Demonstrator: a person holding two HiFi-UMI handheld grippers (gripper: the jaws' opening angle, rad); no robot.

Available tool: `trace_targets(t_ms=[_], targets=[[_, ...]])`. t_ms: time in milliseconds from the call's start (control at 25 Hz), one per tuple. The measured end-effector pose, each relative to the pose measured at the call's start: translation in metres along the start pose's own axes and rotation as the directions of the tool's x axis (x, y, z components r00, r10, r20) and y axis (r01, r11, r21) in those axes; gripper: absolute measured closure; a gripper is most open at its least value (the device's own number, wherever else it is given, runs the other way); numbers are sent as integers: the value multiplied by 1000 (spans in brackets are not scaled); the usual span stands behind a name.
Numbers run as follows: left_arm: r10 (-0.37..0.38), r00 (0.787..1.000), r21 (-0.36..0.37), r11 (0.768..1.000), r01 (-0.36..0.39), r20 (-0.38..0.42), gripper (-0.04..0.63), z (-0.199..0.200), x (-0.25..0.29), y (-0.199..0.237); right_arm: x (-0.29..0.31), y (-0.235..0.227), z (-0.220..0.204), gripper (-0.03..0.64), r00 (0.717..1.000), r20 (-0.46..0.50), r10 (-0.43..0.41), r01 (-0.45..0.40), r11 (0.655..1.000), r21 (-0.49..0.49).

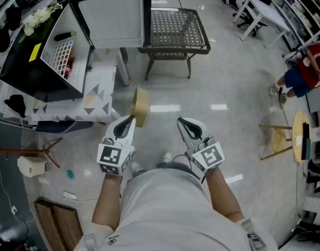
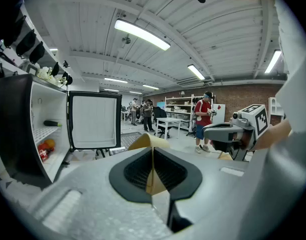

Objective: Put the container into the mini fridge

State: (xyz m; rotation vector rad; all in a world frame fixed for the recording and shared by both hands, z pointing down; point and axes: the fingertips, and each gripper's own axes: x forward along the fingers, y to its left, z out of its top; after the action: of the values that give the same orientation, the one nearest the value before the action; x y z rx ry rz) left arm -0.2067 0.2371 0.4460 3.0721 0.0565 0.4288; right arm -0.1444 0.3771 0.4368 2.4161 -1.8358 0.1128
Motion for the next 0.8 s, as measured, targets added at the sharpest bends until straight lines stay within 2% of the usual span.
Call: trace_targets(t_ms=[240, 560, 800], targets=[[0, 1000, 9, 1000, 0, -7, 575, 5, 22, -12, -10, -26, -4, 614, 1000, 22, -18, 18, 999, 38], [38, 999, 13, 999, -38, -15, 575, 14, 60, -29, -35, -85, -15, 614, 999, 31, -41, 39, 997, 60], [66, 997, 3, 998, -66, -36, 574, 12, 84, -26, -26, -112, -22, 614, 999, 27, -30, 28, 997, 72]])
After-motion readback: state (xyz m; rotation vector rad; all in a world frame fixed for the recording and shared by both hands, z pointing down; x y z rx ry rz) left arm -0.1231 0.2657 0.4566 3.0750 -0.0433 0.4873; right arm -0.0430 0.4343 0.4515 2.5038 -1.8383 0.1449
